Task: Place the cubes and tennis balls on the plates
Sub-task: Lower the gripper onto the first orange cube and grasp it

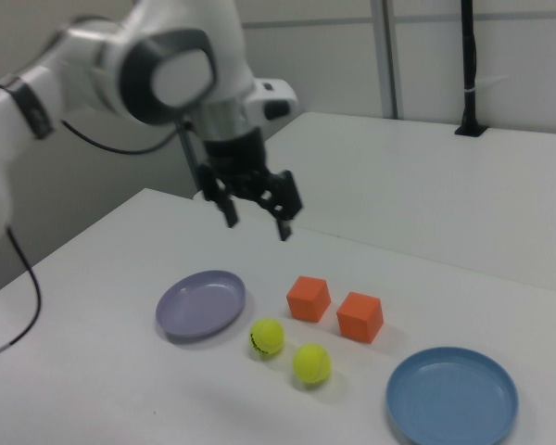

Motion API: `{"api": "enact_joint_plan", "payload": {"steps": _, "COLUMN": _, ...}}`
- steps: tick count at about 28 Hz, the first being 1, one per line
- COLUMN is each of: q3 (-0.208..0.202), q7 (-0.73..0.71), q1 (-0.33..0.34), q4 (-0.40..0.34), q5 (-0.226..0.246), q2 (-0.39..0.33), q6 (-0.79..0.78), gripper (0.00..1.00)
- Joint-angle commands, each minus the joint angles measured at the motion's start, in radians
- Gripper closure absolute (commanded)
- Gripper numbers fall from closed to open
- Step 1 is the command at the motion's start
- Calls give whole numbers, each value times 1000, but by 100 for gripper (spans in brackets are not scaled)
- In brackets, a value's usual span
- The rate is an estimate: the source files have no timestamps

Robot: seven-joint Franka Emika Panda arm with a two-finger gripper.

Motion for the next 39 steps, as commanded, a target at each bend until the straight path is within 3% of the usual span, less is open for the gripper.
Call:
{"api": "enact_joint_plan", "payload": {"steps": 1, "q3": 0, "q7": 21, "q1": 19, "q4": 7, "q5": -10, "q2": 100, "q6": 123, "gripper": 0}}
{"api": "enact_joint_plan", "payload": {"steps": 5, "q3": 0, "q7": 27, "q1": 50, "q4": 1, "q5": -71, "q2": 200, "q6": 239, "gripper": 0}}
{"api": "enact_joint_plan", "payload": {"steps": 10, "q3": 0, "q7": 36, "q1": 56, "q4": -47, "q5": -97, "q2": 270, "q6": 426, "gripper": 0}}
{"api": "enact_joint_plan", "payload": {"steps": 13, "q3": 0, "q7": 37, "q1": 59, "q4": -67, "q5": -143, "q2": 316, "q6": 534, "gripper": 0}}
{"api": "enact_joint_plan", "payload": {"steps": 27, "q3": -11, "q7": 37, "q1": 70, "q4": -70, "q5": -261, "q2": 467, "q6": 684, "gripper": 3}}
{"api": "enact_joint_plan", "payload": {"steps": 30, "q3": -12, "q7": 37, "q1": 68, "q4": -70, "q5": -280, "q2": 482, "q6": 707, "gripper": 15}}
{"api": "enact_joint_plan", "payload": {"steps": 31, "q3": -14, "q7": 37, "q1": 68, "q4": -70, "q5": -283, "q2": 487, "q6": 712, "gripper": 24}}
{"api": "enact_joint_plan", "payload": {"steps": 32, "q3": -15, "q7": 37, "q1": 68, "q4": -70, "q5": -286, "q2": 488, "q6": 716, "gripper": 53}}
{"api": "enact_joint_plan", "payload": {"steps": 35, "q3": -15, "q7": 37, "q1": 68, "q4": -70, "q5": -284, "q2": 488, "q6": 717, "gripper": 85}}
{"api": "enact_joint_plan", "payload": {"steps": 37, "q3": -15, "q7": 37, "q1": 68, "q4": -68, "q5": -283, "q2": 487, "q6": 715, "gripper": 98}}
{"api": "enact_joint_plan", "payload": {"steps": 39, "q3": -15, "q7": 37, "q1": 70, "q4": -62, "q5": -281, "q2": 482, "q6": 715, "gripper": 100}}
